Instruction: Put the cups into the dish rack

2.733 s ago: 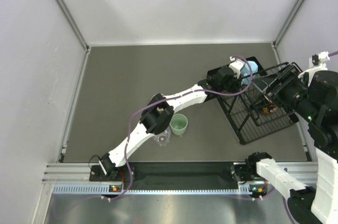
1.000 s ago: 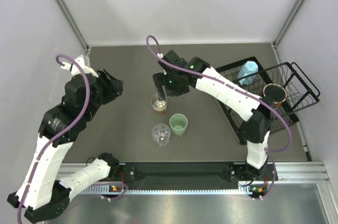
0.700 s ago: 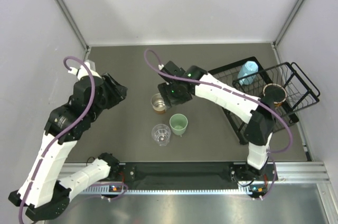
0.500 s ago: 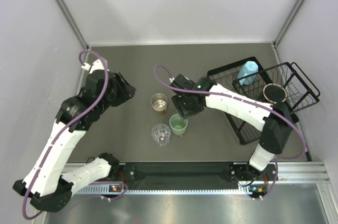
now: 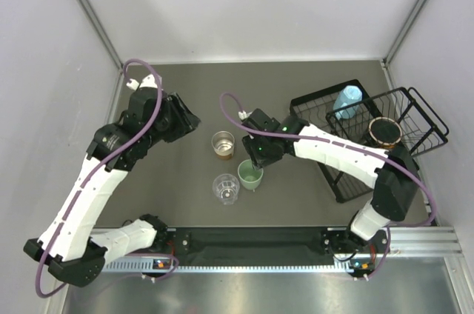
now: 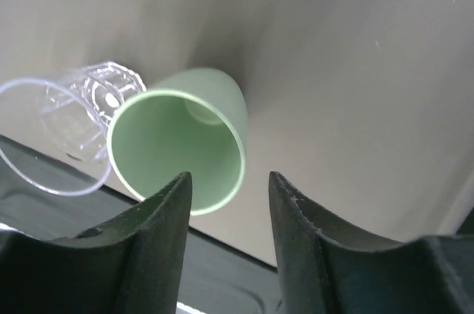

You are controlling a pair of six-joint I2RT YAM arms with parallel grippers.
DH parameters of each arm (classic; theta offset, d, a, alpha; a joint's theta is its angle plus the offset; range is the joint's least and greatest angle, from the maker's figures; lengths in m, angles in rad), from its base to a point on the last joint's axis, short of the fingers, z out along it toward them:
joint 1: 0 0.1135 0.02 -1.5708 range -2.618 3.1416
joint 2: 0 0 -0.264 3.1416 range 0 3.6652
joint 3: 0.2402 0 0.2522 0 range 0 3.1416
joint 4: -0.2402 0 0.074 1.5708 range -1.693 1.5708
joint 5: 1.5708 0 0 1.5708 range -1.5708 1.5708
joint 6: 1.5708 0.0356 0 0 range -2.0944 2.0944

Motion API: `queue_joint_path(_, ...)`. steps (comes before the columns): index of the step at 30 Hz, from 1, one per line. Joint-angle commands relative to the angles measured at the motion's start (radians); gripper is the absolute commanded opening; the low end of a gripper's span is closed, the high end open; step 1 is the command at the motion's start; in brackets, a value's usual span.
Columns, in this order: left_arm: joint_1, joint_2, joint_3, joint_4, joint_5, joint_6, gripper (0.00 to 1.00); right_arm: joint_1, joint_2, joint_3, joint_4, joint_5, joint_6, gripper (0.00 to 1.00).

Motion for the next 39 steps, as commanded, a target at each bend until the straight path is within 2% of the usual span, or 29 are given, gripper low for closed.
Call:
queue_joint_path(1, 0.006, -0.005, 0.056, 0.011, 0.018, 0.009, 0.52, 0.014, 0.030, 0.004, 0.068, -0.010, 0.000, 0.42)
queue_joint_path(11, 0.010, 0.013, 0.073, -0.017, 0.041, -0.028, 0.60, 0.014, 0.056, -0.036, 0.102, -0.002, 0.001, 0.33)
queue_joint_path(17, 0.021, -0.002, 0.053, 0.011, 0.088, -0.031, 0.60, 0.006, 0.053, -0.066, 0.120, 0.000, -0.003, 0.13)
queue_joint_path(19, 0.024, -0.019, 0.036, 0.032, 0.096, -0.034, 0.60, 0.002, 0.044, -0.067, 0.120, 0.003, -0.006, 0.01)
queue_joint_path(24, 0.027, -0.042, 0.007, 0.092, 0.133, -0.051, 0.63, -0.017, -0.060, -0.041, 0.120, 0.020, -0.023, 0.00)
queue_joint_path(27, 0.029, -0.041, -0.009, 0.157, 0.209, -0.050, 0.67, -0.040, -0.145, -0.020, 0.122, 0.015, -0.038, 0.00)
queue_joint_path(30, 0.030, -0.045, -0.041, 0.291, 0.330, -0.043, 0.68, -0.079, -0.240, -0.004, 0.126, -0.002, -0.057, 0.00)
queue_joint_path(31, 0.030, -0.054, -0.064, 0.334, 0.355, -0.042, 0.73, -0.092, -0.266, -0.003, 0.128, -0.016, -0.063, 0.00)
queue_joint_path(32, 0.030, -0.059, -0.076, 0.426, 0.381, -0.042, 0.73, -0.124, -0.321, -0.001, 0.132, -0.034, -0.066, 0.00)
queue_joint_path(39, 0.032, -0.021, -0.135, 0.871, 0.737, -0.046, 0.75, -0.355, -0.556, 0.011, 0.166, -0.383, -0.071, 0.00)
